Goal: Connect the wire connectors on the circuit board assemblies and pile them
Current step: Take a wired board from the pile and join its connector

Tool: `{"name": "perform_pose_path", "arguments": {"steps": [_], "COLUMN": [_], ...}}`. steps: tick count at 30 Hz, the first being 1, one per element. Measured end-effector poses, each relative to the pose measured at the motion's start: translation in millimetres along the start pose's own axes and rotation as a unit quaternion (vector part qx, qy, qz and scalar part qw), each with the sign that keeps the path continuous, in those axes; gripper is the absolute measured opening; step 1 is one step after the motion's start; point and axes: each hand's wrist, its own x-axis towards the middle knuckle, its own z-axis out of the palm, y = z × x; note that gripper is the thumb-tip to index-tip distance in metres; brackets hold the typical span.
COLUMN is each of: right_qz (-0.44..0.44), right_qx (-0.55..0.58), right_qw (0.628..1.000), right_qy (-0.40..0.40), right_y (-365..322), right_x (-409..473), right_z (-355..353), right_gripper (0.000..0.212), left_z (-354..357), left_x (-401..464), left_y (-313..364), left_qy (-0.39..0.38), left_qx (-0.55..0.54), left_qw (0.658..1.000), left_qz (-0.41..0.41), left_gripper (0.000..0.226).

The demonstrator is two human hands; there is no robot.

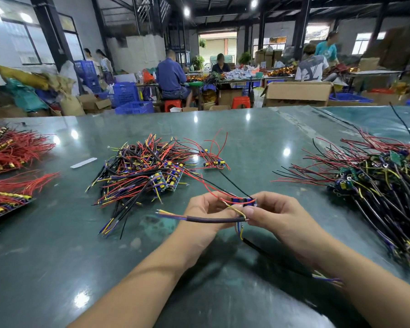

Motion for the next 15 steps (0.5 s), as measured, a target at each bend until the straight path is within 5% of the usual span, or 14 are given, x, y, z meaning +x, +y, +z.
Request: {"name": "perform_pose_path", "arguments": {"steps": [15], "right_qz": [0.024], "right_qx": [0.059], "right_qw": [0.998], "right_qy": [0.006], "right_y": [2.7], "right_x": [-1.6], "right_z": [-4.6], "right_gripper": [0.033], "left_z": [-8.7], "left_x": [0.8], "left_y": [3.1], "left_qy": [-0.053], "left_qx": [-0.01], "left_qw": [0.998], "left_qz": [-0.024], "left_gripper": [0.008]}}
